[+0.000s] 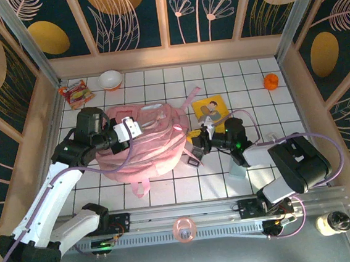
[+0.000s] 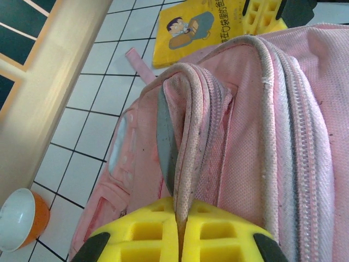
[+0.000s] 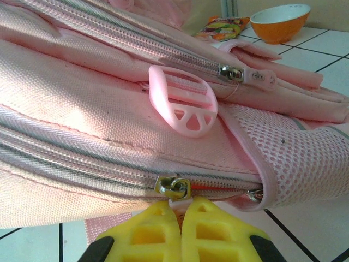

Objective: Pack the student bag

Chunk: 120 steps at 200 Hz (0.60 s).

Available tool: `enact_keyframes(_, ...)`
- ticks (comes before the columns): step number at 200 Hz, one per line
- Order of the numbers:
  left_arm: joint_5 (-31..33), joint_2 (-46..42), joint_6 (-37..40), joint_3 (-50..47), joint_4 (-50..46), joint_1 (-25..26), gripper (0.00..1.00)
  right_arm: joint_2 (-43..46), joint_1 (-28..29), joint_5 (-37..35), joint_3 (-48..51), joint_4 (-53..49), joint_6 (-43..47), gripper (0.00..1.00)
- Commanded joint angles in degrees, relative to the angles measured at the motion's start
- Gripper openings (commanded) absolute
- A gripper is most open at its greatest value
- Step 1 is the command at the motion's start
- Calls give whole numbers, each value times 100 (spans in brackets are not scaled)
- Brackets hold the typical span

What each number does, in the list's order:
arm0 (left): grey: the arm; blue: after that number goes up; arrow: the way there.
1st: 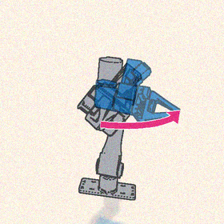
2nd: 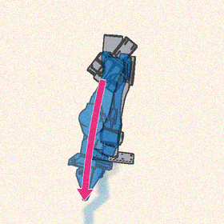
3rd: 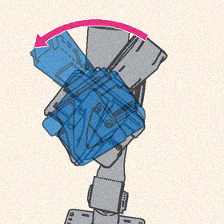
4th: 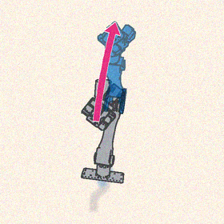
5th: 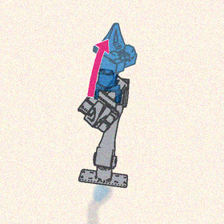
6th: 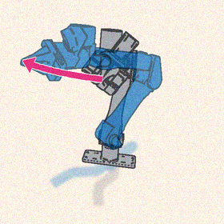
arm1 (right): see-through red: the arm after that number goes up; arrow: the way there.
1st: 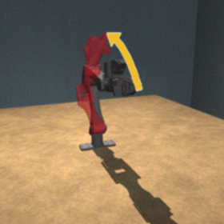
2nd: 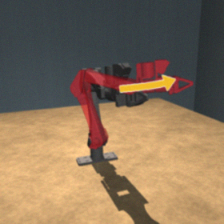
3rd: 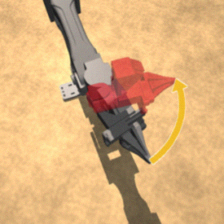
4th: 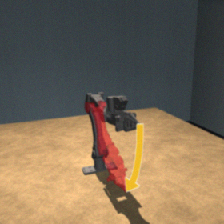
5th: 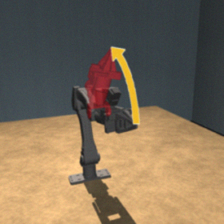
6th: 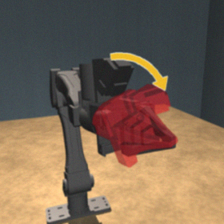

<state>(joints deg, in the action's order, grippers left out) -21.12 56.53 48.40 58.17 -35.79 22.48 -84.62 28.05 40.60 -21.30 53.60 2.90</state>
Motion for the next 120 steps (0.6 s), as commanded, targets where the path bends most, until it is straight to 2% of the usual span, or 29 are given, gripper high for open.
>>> enact_keyframes(1,283,-116,-74,-93,956,-38,0,241,8,228,-186,-262,-46,0)
enact_keyframes(41,744,-19,-589,-495,1497,-35,0,894,297,8,-203,-1080,-67,0)
enact_keyframes(88,1235,128,-817,-640,1825,-34,0,1549,1174,-571,-493,-2526,68,0)
enact_keyframes(102,1224,139,-879,-682,1908,-37,0,1653,1470,-682,-516,-2583,-106,0)
enact_keyframes(120,856,117,-859,-726,1918,-33,0,1681,1803,-773,-533,-2498,-337,0)
